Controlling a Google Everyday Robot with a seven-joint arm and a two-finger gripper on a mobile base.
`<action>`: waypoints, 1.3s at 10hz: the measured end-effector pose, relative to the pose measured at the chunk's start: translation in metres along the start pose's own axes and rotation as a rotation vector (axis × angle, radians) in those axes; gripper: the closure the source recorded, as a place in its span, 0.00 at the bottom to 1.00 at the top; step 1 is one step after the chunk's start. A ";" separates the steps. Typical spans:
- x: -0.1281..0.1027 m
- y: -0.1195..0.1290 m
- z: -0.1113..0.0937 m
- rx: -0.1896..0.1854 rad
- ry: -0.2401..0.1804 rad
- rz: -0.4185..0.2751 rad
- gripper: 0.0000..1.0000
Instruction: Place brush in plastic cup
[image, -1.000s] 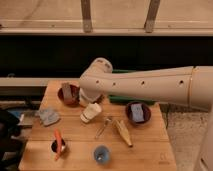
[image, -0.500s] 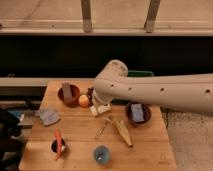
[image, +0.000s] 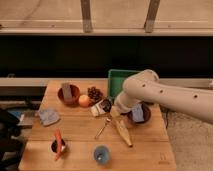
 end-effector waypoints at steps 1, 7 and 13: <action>0.005 -0.002 0.000 -0.036 0.014 0.004 1.00; 0.024 0.004 -0.006 -0.087 0.044 0.002 1.00; 0.044 0.035 -0.024 -0.110 0.058 -0.043 1.00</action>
